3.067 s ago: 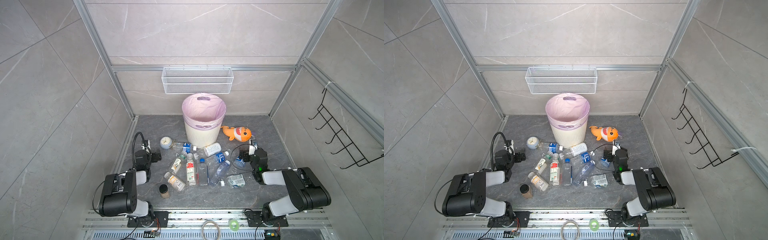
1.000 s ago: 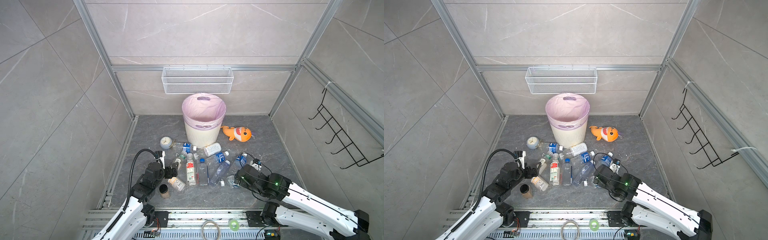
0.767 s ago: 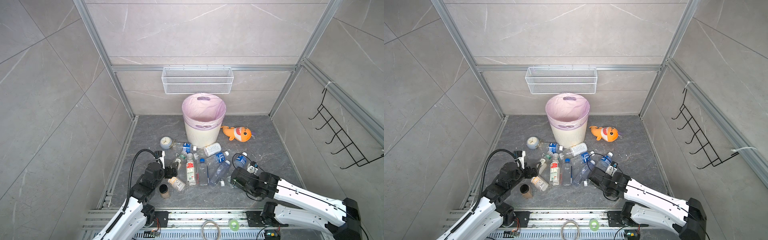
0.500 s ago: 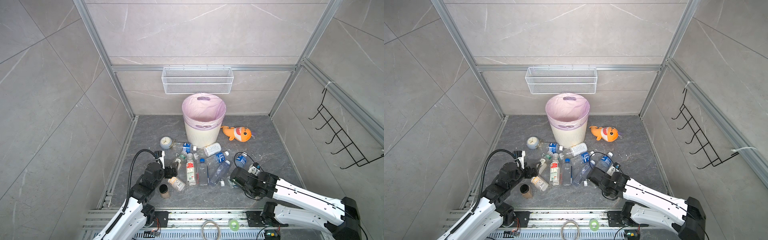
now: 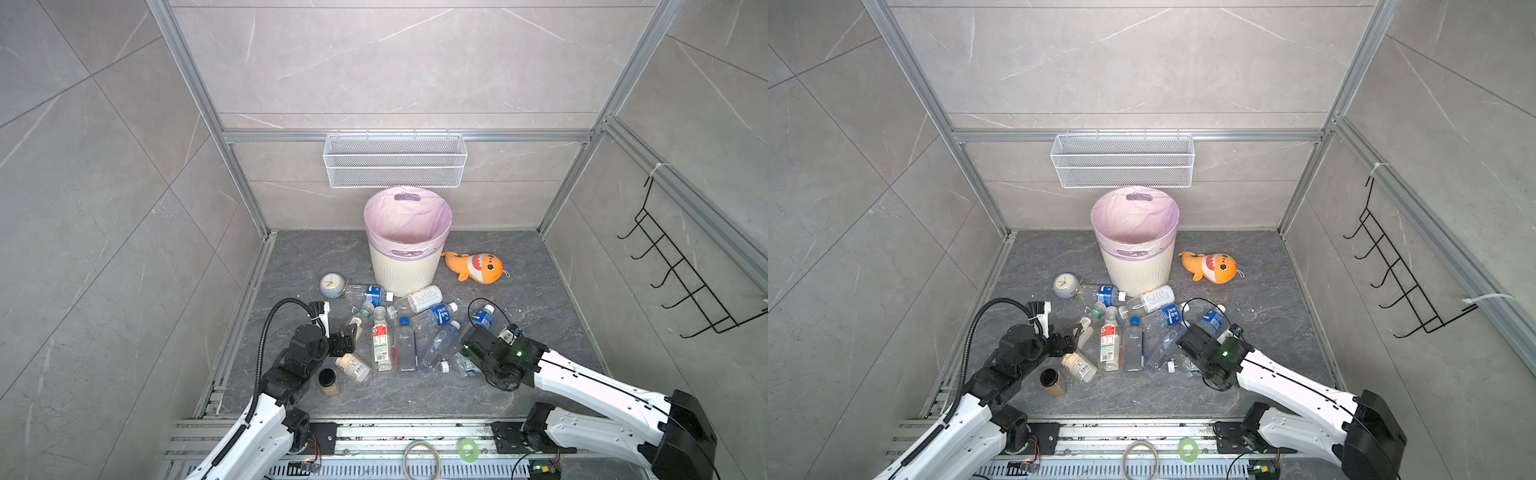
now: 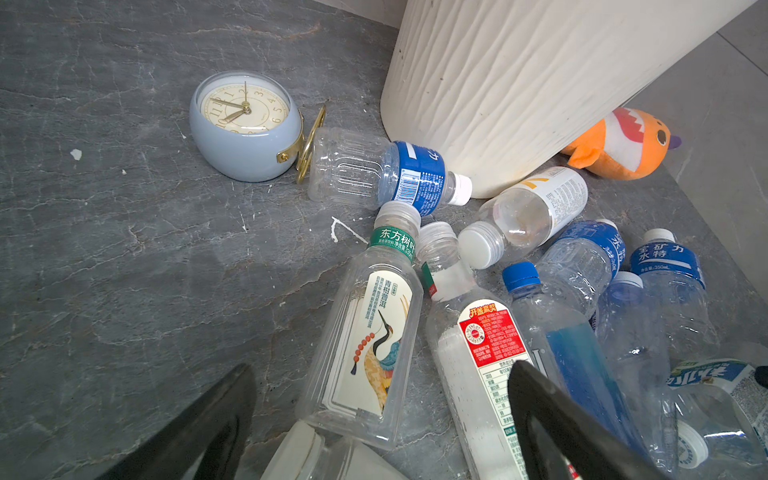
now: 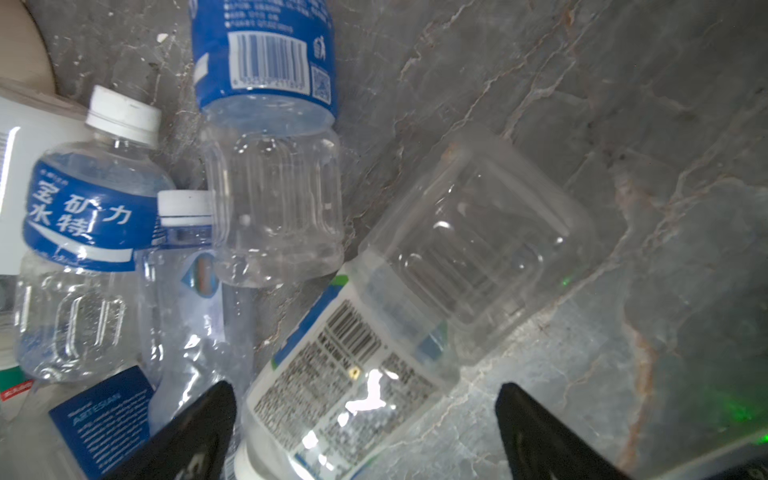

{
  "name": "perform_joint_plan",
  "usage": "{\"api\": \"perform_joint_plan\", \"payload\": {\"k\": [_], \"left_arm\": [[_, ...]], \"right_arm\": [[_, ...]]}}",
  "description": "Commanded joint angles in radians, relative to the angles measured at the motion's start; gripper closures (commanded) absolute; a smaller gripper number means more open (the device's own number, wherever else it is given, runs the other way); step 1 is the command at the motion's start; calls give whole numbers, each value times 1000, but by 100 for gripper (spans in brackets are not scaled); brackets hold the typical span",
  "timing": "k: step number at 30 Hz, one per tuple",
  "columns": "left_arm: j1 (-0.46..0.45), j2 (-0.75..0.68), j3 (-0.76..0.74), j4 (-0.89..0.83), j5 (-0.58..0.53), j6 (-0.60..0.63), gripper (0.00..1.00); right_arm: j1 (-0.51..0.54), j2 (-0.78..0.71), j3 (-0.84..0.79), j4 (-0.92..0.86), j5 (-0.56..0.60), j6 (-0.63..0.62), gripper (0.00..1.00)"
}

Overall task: Throw the plastic bottles in the bin
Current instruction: 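Lower the right gripper onto the large clear square bottle and grasp it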

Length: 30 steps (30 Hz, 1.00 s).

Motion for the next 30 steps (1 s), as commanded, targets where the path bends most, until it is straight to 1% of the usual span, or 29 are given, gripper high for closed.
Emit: {"api": "perform_joint_plan", "payload": {"k": [1, 6, 11, 22, 25, 28, 30], "left_arm": [[-1, 5, -1, 34, -11, 21, 3], [-1, 12, 0, 33, -15, 21, 4], [-1, 23, 2, 40, -17, 20, 4], [-1, 33, 3, 43, -15, 21, 4], [-1, 38, 5, 42, -18, 20, 4], [-1, 43, 7, 43, -20, 19, 4], [-1, 44, 7, 43, -21, 19, 4]], "right_arm": [[-42, 42, -22, 72, -64, -75, 0], [-50, 88, -19, 80, -75, -107, 0], [-61, 85, -47, 73, -75, -142, 1], [-80, 94, -56, 43, -42, -206, 17], [-103, 111, -57, 50, -45, -242, 17], [-129, 144, -62, 73, -67, -281, 14], [-130, 159, -62, 87, -68, -297, 14]]}}
